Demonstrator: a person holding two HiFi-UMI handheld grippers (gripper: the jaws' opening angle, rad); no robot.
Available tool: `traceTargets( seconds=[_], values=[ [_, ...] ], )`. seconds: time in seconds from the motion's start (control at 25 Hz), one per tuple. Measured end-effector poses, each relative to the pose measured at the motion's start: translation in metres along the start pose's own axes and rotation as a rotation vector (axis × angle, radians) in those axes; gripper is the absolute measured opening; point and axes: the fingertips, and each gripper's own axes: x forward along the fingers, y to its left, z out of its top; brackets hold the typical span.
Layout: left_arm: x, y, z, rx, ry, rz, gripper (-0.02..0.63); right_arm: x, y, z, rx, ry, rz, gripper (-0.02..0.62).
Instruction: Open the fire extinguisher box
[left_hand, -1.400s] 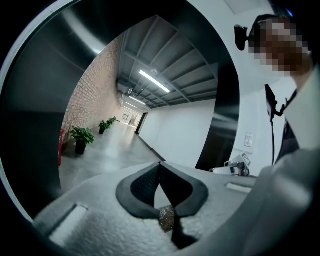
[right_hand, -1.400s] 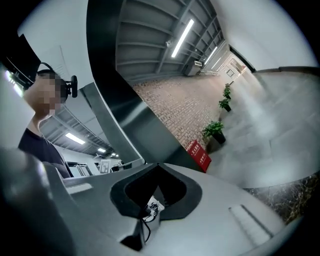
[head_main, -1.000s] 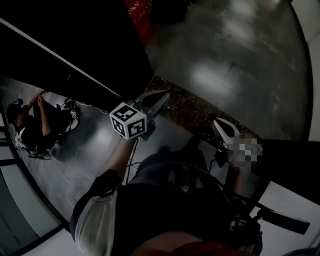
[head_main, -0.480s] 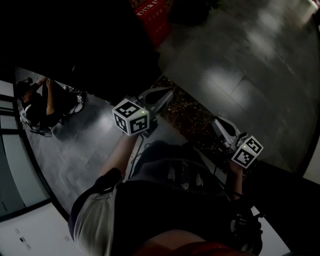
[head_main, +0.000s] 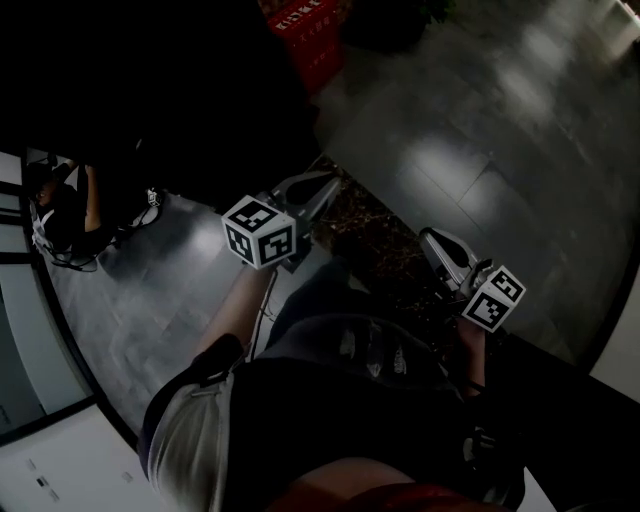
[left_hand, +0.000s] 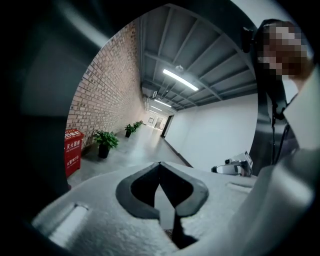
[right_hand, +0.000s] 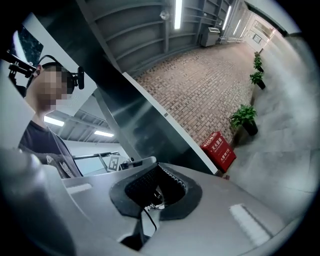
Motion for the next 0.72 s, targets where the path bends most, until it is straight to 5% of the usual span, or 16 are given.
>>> traceTargets(
  seconds=[0.16,0.44,0.72],
  values=[
    [0.037,0.040,0.024,-0.011,-0.025,-0.061,0.000,0.032,-0.029,0.025,-0.027,0.023,-0.087,0.000],
    [0.076,0.110,0.075,-0.006,-0.018,-0.145,-0.001,0.113,-0.062,0.079,0.034,0.003,-0.103,0.000],
    [0.122,0.172,0.102,-0.100,-0.042,-0.121,-0.001,0.165,-0.124,0.103,0.096,0.084,-0.097,0.000]
  ],
)
